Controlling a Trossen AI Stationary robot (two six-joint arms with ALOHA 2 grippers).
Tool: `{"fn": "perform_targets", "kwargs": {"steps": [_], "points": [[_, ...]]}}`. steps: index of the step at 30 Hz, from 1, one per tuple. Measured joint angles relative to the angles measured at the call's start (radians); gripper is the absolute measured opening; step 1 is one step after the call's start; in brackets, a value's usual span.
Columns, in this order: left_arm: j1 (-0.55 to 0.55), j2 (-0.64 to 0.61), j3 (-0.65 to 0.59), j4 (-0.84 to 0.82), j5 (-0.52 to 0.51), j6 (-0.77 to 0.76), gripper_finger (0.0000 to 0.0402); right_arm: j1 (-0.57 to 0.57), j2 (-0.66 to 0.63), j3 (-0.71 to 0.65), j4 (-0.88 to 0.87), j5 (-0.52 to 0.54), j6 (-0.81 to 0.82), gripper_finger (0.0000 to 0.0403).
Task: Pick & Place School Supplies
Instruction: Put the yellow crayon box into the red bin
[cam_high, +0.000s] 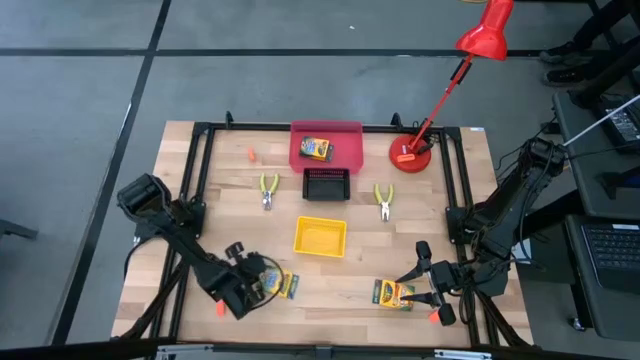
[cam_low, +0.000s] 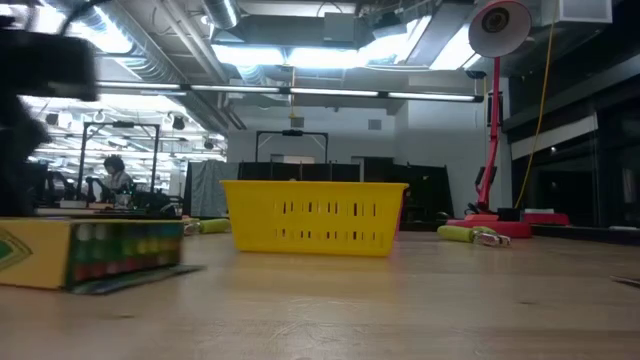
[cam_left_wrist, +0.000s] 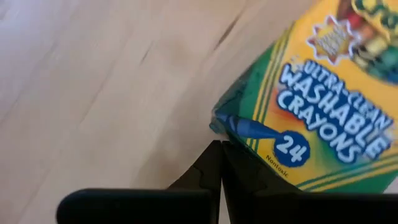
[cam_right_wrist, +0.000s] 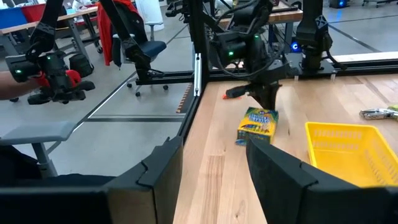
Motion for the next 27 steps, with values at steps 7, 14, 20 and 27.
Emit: {"fn": "perform_targets", "kwargs": {"steps": [7,14,20,27], "points": [[0.087,0.0,0.001,0.158,0.046,0.156,0.0002,0.02,0.0,0.0,-0.002,-0.004,0.014,0.018],[0.054,-0.002,0.001,0.154,0.122,0.09,0.0002,0.054,0.0,0.0,-0.021,0.046,0.051,0.018],[0.027,-0.002,0.001,0.178,0.135,0.053,0.0002,0.072,0.0,0.0,-0.02,0.088,0.053,0.018],[0.024,-0.002,0.001,0.287,0.188,0.086,0.0002,0.072,0.0,0.0,-0.02,0.091,0.053,0.0181]]}}
